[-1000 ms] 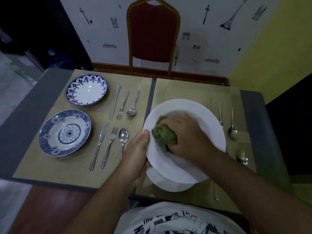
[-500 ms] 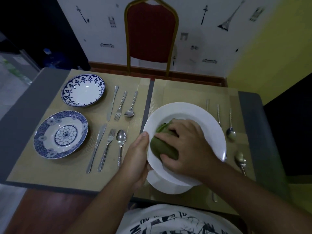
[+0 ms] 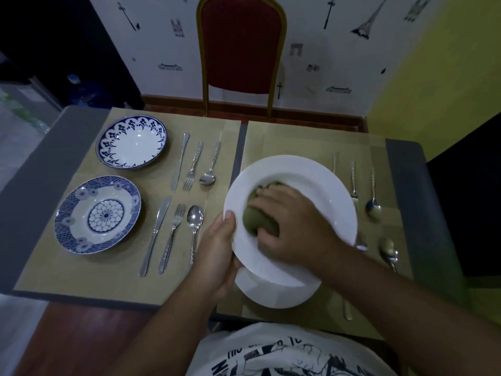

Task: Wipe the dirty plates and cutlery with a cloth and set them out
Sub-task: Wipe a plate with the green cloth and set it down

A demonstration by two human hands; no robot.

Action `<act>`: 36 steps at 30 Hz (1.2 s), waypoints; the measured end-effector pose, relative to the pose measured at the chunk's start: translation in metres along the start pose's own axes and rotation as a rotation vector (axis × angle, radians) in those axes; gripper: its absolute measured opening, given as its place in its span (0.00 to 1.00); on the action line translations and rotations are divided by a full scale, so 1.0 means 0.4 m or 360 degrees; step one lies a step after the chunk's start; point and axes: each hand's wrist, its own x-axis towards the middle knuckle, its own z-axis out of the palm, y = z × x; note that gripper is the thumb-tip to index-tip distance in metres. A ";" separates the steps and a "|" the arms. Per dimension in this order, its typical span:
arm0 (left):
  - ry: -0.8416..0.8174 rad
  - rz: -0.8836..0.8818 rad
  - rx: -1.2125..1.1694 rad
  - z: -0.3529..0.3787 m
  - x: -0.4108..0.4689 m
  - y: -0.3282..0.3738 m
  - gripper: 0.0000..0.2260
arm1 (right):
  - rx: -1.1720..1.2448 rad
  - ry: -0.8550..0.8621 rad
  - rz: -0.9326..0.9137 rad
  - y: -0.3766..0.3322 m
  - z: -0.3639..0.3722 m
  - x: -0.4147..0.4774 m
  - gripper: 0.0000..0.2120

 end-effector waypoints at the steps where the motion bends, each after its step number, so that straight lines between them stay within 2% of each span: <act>1: 0.0024 0.0048 0.0000 -0.005 0.003 0.006 0.17 | -0.0030 0.0029 0.0104 0.019 -0.016 0.024 0.23; 4: 0.0089 0.0143 0.0009 -0.006 0.009 0.026 0.14 | -0.0148 0.0124 0.0326 0.056 -0.038 0.014 0.23; 6: 0.0113 0.0113 0.0014 0.000 0.016 0.026 0.16 | -0.0098 0.0161 0.0356 0.034 -0.017 -0.035 0.25; 9: 0.0024 -0.0026 0.0094 0.004 0.021 0.008 0.17 | 0.0172 0.0074 0.0146 -0.023 0.033 -0.059 0.25; 12: 0.0005 -0.0002 0.0049 -0.011 0.019 -0.005 0.18 | 0.0145 0.0024 0.0017 -0.002 0.028 0.007 0.24; 15: 0.0114 0.0118 -0.0025 -0.018 0.024 0.002 0.16 | 0.0009 0.0072 0.0287 0.067 -0.013 0.046 0.22; 18: 0.0184 0.0160 0.0022 -0.013 0.043 0.007 0.14 | -0.0043 0.0112 0.0386 0.086 -0.016 0.006 0.18; 21: 0.0208 0.0107 0.0054 0.001 0.059 0.007 0.14 | 0.0191 0.0018 0.0397 0.052 0.005 -0.045 0.17; 25: 0.0157 -0.0076 0.0017 -0.004 0.089 0.025 0.15 | 0.0507 -0.0210 0.0233 0.031 0.010 -0.044 0.17; 29: 0.0051 -0.0216 -0.0028 -0.001 0.121 0.058 0.13 | 0.0594 -0.0022 0.0445 0.080 -0.030 -0.030 0.19; 36: 0.0254 -0.0247 0.0045 0.006 0.198 0.079 0.12 | 0.0688 0.0323 0.0682 0.168 -0.101 -0.002 0.20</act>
